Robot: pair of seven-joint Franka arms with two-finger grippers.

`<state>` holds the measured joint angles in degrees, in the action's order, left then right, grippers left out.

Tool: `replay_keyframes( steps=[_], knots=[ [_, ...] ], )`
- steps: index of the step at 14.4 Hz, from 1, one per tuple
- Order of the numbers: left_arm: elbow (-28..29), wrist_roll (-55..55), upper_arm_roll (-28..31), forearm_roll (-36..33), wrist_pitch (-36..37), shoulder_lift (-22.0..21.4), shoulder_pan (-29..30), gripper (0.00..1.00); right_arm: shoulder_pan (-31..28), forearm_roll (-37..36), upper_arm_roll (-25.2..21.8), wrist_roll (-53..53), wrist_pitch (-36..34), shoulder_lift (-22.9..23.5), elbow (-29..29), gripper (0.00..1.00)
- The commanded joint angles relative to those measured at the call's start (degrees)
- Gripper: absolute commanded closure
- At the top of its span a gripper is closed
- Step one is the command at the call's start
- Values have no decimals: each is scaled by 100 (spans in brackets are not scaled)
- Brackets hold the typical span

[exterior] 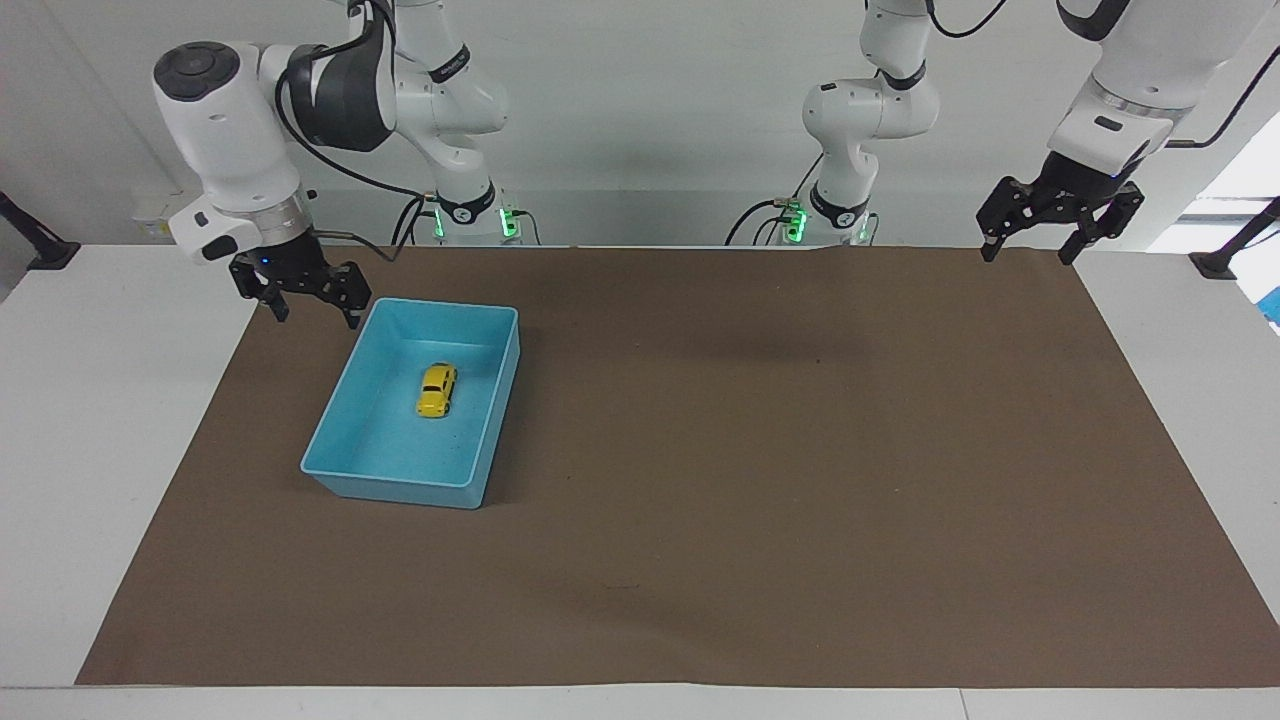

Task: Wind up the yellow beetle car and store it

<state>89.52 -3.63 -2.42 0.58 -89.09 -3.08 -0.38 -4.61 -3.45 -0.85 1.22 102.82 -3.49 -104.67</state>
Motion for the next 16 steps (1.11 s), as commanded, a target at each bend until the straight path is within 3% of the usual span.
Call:
replay_keyframes(
  steps=[1, 4, 7, 16],
  knots=[
    [57, -68, -31, -49, 75, -79, 91, 0, -40, 160, 76, -130, -638, 77, 727, 0],
    [57, -68, -40, -58, 67, -79, 56, 0, -75, 300, 58, -104, -1377, 121, 1386, 0],
    [57, -68, -31, -58, 67, -79, 91, 0, -84, 353, 41, -95, -1660, 112, 1651, 0],
    [57, -68, -31, -58, 67, -79, 91, 0, -4, 380, 49, 1, -1519, -37, 1388, 0]
  ],
)
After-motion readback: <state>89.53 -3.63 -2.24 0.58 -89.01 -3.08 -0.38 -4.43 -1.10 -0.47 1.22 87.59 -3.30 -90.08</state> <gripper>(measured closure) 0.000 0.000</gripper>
